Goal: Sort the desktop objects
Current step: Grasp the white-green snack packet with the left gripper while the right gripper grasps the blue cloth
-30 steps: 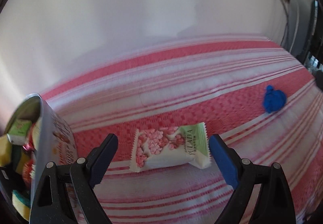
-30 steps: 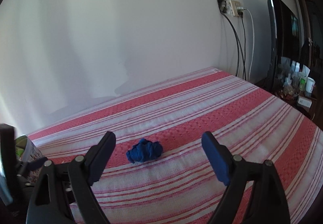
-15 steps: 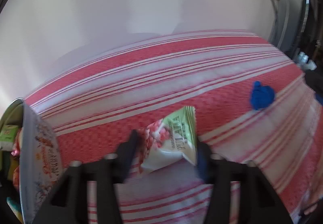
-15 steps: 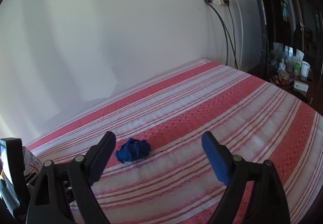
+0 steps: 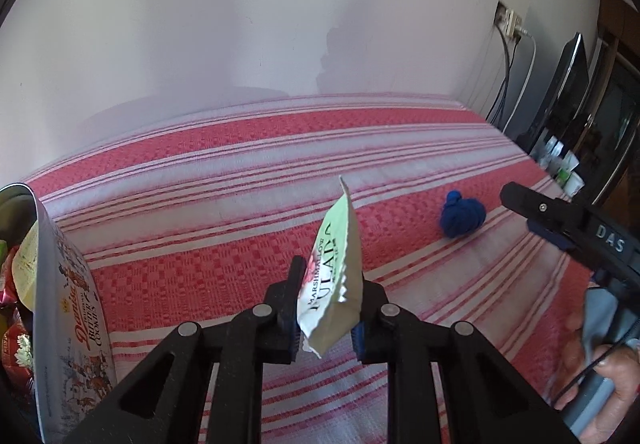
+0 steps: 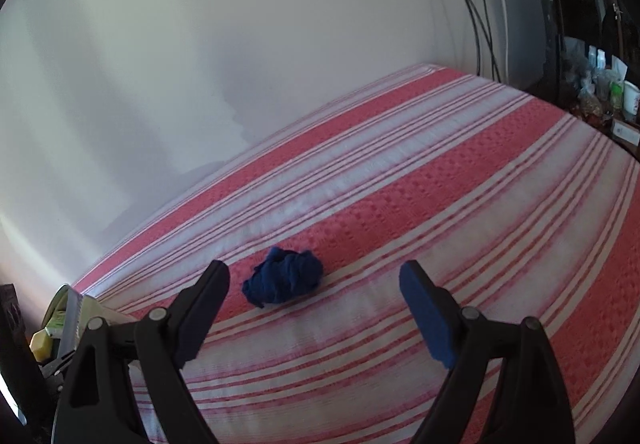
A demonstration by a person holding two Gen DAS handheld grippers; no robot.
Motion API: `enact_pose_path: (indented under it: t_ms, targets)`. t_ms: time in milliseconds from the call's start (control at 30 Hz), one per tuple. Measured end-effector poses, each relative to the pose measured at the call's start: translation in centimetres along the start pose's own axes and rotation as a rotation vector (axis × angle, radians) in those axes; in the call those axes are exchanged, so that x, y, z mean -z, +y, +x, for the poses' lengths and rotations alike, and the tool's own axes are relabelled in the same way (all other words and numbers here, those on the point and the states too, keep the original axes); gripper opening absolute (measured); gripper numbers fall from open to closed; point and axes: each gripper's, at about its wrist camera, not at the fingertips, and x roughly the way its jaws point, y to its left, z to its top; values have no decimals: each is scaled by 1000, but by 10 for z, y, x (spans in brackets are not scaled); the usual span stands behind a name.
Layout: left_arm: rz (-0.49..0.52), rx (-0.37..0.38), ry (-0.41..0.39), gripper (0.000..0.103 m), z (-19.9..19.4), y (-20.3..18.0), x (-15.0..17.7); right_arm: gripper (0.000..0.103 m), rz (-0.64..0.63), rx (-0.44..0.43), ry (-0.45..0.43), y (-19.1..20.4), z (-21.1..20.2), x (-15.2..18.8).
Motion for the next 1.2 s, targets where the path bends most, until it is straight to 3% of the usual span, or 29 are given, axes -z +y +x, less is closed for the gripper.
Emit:
enact_pose_path:
  t_ms: [167,367,600,700,833,967,1100,1200]
  targets:
    - [-27,37,-53,21,-16,3,-7,88,67,-27,-14,-16,-2,-5]
    - [-1,-99,-130,21,-33,-8,-10,89,-21,-20,51,0,14,-6]
    - [19,-128,-127,21,-25,-13,-11,90,-166,87,200,32,63,-14]
    - [4,-124,-115,21,-21,-9,-12,84,-285,169,200,49,68,-6]
    - [6,-130,-111,21,-22,-7,-11,59,-344,215,187,51,63,4]
    - [7,-140,-117,21,-18,-10,-13,58,-276,137,161,36,52,1]
    - [14,-135,-138,21,-25,-12,-13,58,-243,43,30,34,24,-1]
    - [37,-173,-165,21,-30,-15,-13,58,-257,-13,-77,45,-2,5]
